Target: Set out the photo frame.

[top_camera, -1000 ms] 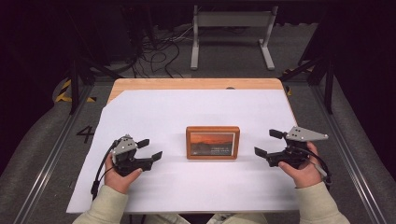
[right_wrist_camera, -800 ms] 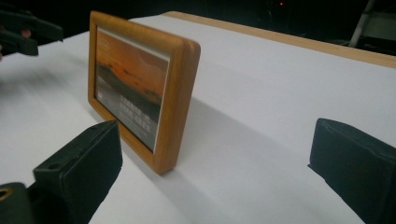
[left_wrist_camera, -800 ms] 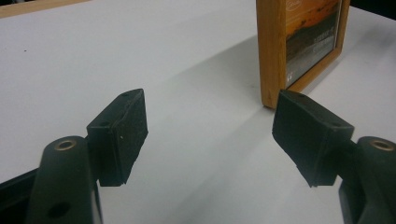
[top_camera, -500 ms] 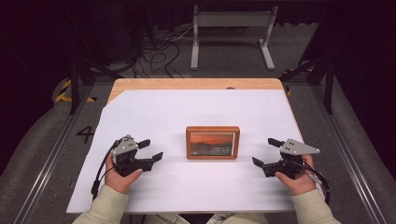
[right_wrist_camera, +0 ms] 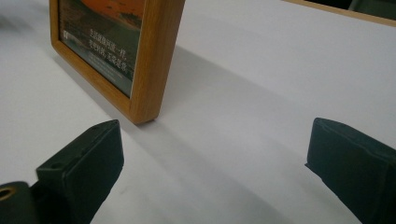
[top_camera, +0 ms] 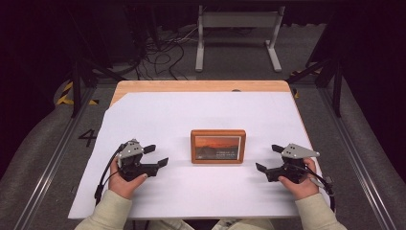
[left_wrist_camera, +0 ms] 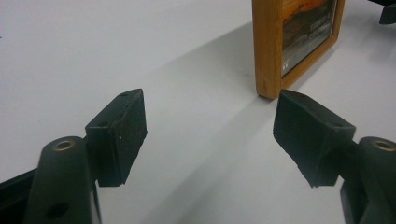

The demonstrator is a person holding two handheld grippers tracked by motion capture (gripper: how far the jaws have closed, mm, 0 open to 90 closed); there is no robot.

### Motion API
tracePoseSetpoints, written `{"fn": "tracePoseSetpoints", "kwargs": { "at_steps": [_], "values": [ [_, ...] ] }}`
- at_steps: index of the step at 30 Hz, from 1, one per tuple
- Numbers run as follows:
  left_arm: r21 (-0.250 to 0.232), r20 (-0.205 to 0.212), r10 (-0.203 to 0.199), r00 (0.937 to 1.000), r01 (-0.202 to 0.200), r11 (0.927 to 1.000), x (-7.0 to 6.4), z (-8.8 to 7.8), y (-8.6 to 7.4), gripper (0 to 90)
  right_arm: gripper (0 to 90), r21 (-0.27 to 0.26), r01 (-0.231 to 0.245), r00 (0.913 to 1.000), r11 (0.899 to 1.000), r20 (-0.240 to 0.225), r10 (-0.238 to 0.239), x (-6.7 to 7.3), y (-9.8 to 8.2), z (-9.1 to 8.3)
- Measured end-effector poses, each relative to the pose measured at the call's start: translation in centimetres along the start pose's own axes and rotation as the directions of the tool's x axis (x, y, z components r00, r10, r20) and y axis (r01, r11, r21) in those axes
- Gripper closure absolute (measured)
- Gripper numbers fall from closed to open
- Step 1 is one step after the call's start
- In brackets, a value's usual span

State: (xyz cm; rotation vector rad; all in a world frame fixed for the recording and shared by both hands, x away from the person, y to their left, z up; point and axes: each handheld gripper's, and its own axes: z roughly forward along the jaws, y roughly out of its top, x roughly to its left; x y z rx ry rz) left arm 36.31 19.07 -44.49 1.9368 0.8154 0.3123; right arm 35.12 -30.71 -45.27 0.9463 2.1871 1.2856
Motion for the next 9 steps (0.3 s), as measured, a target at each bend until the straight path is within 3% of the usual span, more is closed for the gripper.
{"fn": "tracePoseSetpoints", "kwargs": {
  "at_steps": [9],
  "values": [
    [0.006, 0.005, 0.002, 1.0000, -0.002, 1.0000, 0.07, 0.13, -0.03, 25.6, 3.8, -0.003, 0.002, 1.0000, 1.000, 0.005, -0.002, 0.03, 0.04, -0.05]
  ]
}}
